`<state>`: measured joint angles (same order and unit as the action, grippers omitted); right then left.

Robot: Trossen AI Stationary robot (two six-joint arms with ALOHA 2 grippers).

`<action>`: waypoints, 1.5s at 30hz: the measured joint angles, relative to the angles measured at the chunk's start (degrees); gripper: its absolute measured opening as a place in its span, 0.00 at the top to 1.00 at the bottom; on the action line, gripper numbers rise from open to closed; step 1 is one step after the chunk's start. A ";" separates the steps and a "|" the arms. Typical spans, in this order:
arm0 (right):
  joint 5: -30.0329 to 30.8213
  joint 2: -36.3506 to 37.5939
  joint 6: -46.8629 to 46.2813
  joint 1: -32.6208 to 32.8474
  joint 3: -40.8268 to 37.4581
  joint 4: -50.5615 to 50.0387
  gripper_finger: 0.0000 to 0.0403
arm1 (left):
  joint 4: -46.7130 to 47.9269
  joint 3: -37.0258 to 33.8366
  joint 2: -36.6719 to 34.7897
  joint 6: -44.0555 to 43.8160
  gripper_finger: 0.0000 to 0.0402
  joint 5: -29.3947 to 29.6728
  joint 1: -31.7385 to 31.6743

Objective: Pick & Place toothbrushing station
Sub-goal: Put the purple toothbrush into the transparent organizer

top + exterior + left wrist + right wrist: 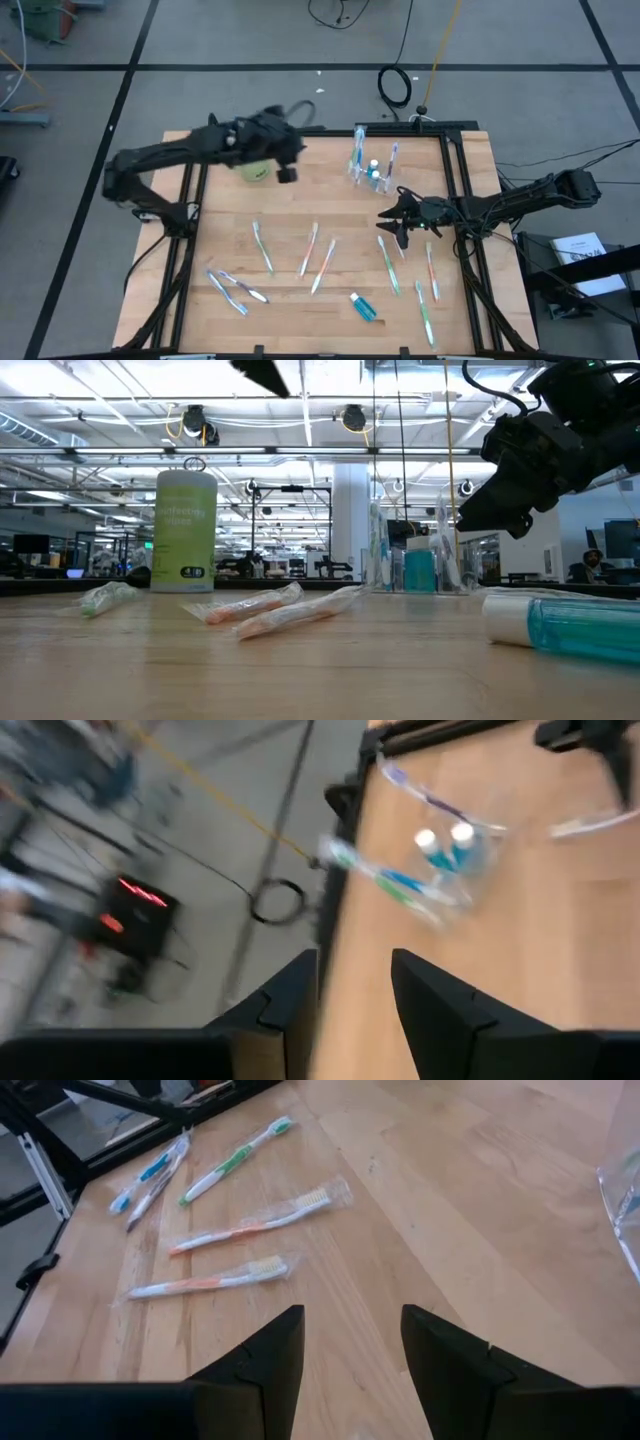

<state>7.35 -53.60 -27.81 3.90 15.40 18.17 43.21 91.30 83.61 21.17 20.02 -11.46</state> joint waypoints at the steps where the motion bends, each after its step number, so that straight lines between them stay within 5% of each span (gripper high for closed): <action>1: 0.01 0.00 0.00 0.00 0.00 -0.04 0.60 | 1.14 -0.70 -1.45 -2.09 0.66 -1.61 -0.61; 11: 0.03 0.00 -1.49 0.02 0.00 -0.04 0.60 | -4.29 -23.54 -15.64 -15.39 0.66 -5.00 1.12; 16: 0.05 0.00 -0.48 0.02 0.00 -0.09 0.60 | -2.29 -33.59 -19.22 -36.64 0.66 -6.43 6.60; 26: 0.41 0.00 1.96 -0.17 0.00 0.72 0.60 | 1.95 -45.52 -18.61 -73.45 0.66 -22.23 20.89; 33: 12.75 0.00 5.19 -2.07 0.02 7.41 0.60 | 1.43 -49.45 -16.96 -95.90 0.66 -25.95 30.48; 45: 13.60 0.00 9.20 -6.25 0.04 22.06 0.60 | -3.90 -50.77 -15.36 -133.30 0.66 -12.18 49.62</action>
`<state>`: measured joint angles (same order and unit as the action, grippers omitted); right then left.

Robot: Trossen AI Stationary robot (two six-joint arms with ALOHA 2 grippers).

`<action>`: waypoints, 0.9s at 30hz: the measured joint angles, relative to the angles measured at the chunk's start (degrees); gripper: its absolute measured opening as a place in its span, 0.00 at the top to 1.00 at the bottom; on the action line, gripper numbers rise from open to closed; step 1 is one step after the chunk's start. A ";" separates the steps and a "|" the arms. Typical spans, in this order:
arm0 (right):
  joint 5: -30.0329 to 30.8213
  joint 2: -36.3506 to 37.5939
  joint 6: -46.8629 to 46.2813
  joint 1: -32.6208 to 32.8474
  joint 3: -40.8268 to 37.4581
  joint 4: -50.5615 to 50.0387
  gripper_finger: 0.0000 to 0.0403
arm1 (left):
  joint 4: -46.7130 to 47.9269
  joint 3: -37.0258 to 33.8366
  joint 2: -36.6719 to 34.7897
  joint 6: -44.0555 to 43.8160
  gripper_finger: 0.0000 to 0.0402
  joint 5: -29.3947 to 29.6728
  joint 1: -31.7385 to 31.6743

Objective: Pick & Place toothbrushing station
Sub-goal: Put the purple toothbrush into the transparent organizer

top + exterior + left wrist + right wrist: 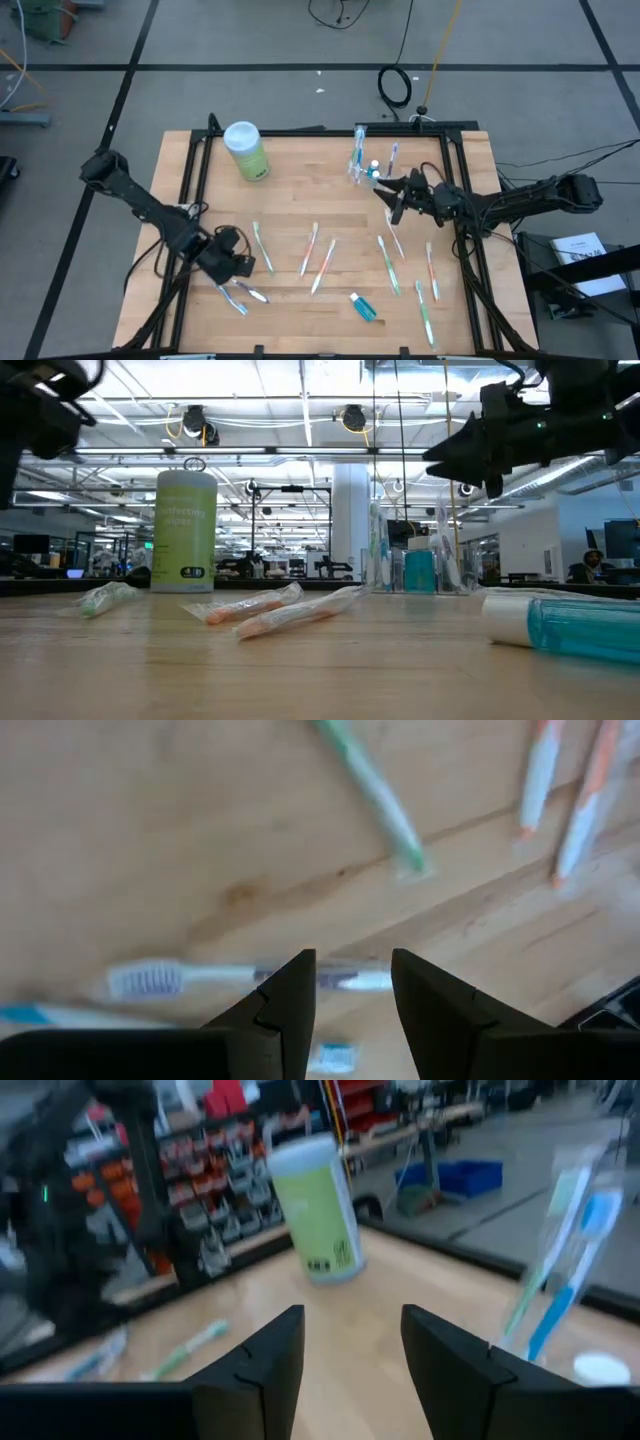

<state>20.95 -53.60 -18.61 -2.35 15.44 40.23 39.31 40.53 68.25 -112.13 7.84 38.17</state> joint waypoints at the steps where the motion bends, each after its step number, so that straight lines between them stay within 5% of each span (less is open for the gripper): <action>1: 0.00 0.02 -0.04 -0.21 0.02 0.88 0.60 | -0.07 0.00 0.82 -2.79 0.66 0.06 1.29; 10: -0.04 0.02 3.98 -0.35 0.02 2.53 0.60 | -3.97 0.00 10.58 -29.18 0.66 -3.50 9.85; 15: -0.04 0.02 4.79 -0.33 0.02 4.90 0.60 | -3.91 0.00 14.39 -29.32 0.66 3.02 8.28; 22: -0.08 0.02 4.48 -0.33 0.02 4.15 0.60 | -5.79 0.02 17.58 -28.42 0.66 -0.15 5.58; 27: -0.13 0.02 4.37 -0.33 0.02 4.16 0.60 | -5.37 0.02 17.51 -16.90 0.66 7.25 5.68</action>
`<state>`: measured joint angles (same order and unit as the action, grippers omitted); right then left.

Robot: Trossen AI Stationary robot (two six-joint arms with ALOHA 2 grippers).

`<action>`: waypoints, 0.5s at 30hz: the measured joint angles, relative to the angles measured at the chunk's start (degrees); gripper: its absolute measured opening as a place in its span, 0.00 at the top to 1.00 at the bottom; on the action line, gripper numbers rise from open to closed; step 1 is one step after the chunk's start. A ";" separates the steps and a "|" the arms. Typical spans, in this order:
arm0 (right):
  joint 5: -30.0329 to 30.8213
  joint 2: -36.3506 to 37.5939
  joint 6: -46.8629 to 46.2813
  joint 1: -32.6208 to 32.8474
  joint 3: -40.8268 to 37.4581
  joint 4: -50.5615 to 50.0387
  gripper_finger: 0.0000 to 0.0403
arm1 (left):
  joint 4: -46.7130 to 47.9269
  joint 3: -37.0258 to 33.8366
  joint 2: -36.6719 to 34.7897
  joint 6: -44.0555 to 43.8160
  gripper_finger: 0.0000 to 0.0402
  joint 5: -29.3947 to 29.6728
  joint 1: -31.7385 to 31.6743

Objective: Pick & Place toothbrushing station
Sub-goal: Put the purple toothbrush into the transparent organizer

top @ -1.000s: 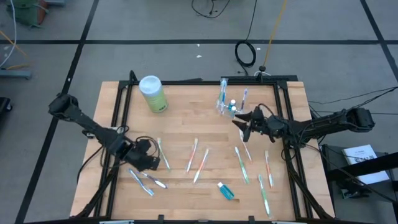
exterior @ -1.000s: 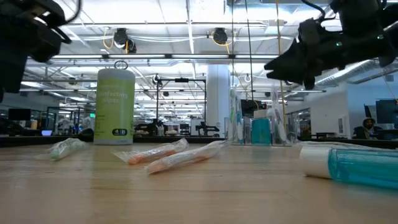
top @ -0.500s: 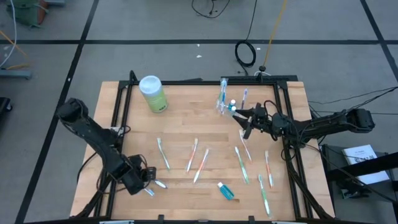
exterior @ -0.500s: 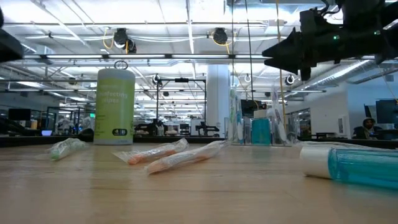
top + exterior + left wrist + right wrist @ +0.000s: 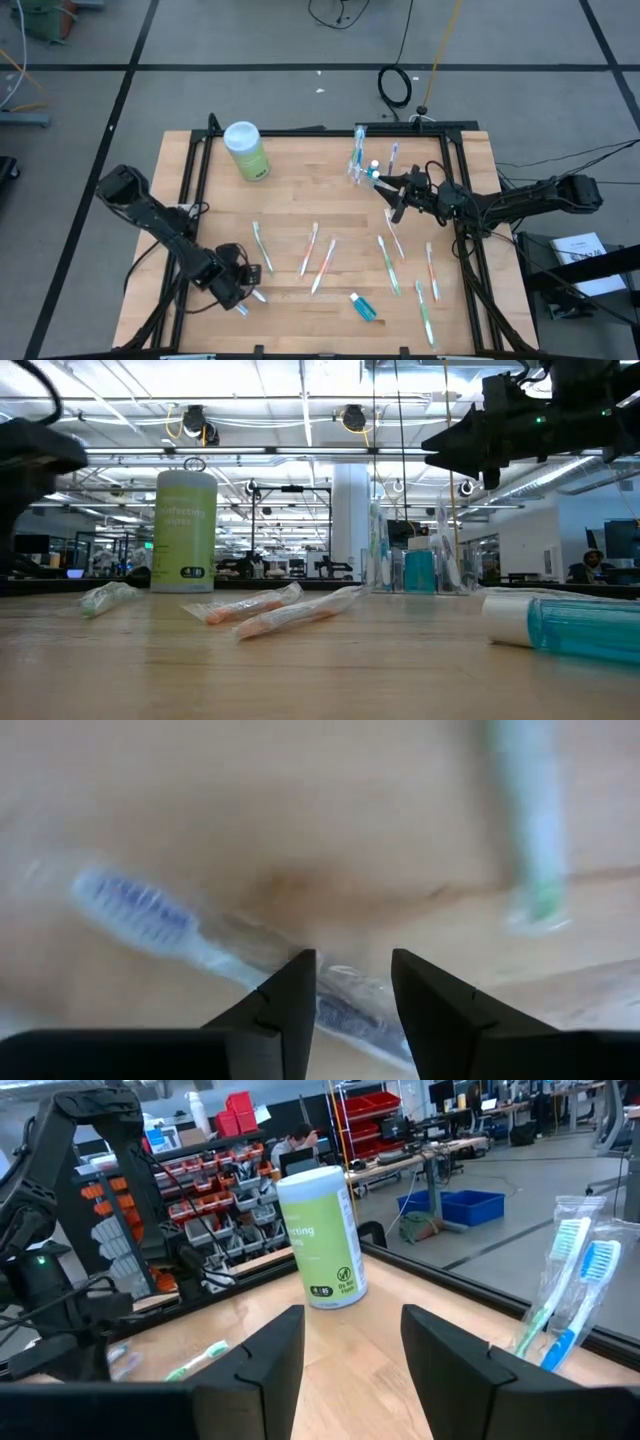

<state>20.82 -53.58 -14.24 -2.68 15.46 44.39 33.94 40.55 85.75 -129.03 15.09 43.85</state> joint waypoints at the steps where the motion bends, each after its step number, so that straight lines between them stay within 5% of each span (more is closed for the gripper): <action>1: 0.00 0.00 0.00 0.00 0.00 0.04 0.60 | -0.01 -0.02 -0.29 2.05 0.66 2.19 -0.10; 9: -0.05 0.00 -0.02 0.02 0.00 0.01 0.60 | 0.89 4.97 -1.81 9.24 0.66 6.62 -0.91; 15: -0.09 0.00 -0.02 0.08 0.00 -0.28 0.60 | 10.71 5.73 -1.81 -1.39 0.66 3.43 -0.90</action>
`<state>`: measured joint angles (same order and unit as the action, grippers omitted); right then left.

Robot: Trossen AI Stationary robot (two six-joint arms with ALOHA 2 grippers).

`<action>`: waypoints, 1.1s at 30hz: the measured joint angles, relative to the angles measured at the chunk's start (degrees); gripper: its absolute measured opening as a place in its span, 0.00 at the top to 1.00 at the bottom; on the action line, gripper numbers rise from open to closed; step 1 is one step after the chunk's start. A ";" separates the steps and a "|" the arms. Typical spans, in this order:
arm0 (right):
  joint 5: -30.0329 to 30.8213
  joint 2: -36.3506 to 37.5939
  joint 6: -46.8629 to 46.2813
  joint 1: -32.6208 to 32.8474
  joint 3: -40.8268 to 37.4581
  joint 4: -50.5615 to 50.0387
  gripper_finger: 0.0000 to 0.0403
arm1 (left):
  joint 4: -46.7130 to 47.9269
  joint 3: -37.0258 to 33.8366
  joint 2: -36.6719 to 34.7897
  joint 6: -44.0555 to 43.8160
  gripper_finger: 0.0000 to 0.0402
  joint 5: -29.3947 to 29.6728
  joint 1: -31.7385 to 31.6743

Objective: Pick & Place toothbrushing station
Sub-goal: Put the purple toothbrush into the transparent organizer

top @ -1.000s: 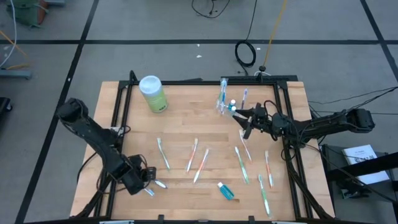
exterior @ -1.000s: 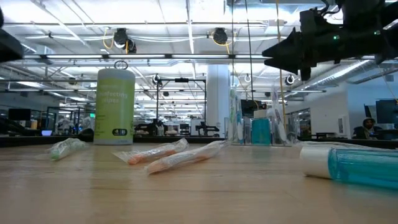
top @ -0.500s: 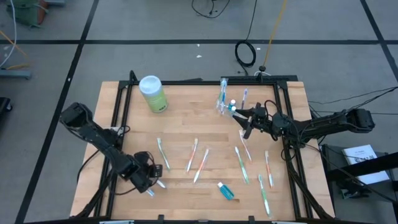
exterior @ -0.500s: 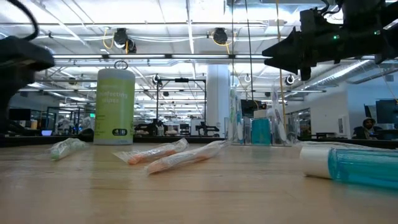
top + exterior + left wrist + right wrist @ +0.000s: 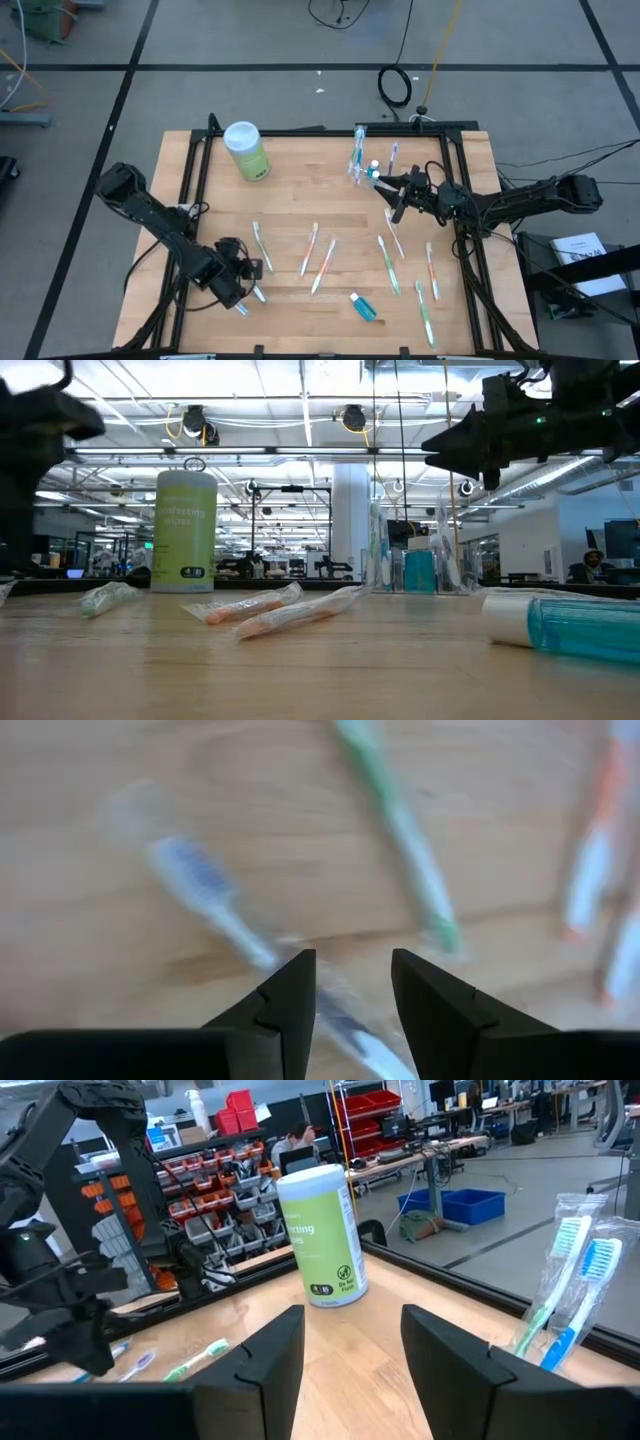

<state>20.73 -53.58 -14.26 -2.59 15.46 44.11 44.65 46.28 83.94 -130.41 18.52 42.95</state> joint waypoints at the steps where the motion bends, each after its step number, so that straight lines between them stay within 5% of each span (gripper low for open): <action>1: -0.01 0.00 -0.01 0.07 0.00 -0.12 0.60 | 1.31 -0.05 0.00 -2.99 0.66 -1.89 0.03; 5: -0.02 0.00 -0.02 0.07 0.00 -0.19 0.60 | 5.43 -0.85 0.00 -10.84 0.66 -7.54 -0.01; 18: -0.07 -0.02 -1.97 0.07 -0.02 -1.06 0.60 | 4.83 -7.51 0.04 -11.11 0.66 -5.79 -5.00; 27: -0.09 -0.02 -2.14 0.07 -0.02 -1.06 0.60 | 5.33 -8.17 0.02 -5.81 0.67 -4.17 -7.02; 33: -2.89 -0.02 -3.00 0.07 -0.04 -1.28 0.60 | 6.37 -8.30 0.09 -1.32 0.78 -0.55 -8.84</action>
<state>17.84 -53.60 -17.26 -2.52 15.42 42.83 51.03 37.98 84.03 -131.74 17.97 34.11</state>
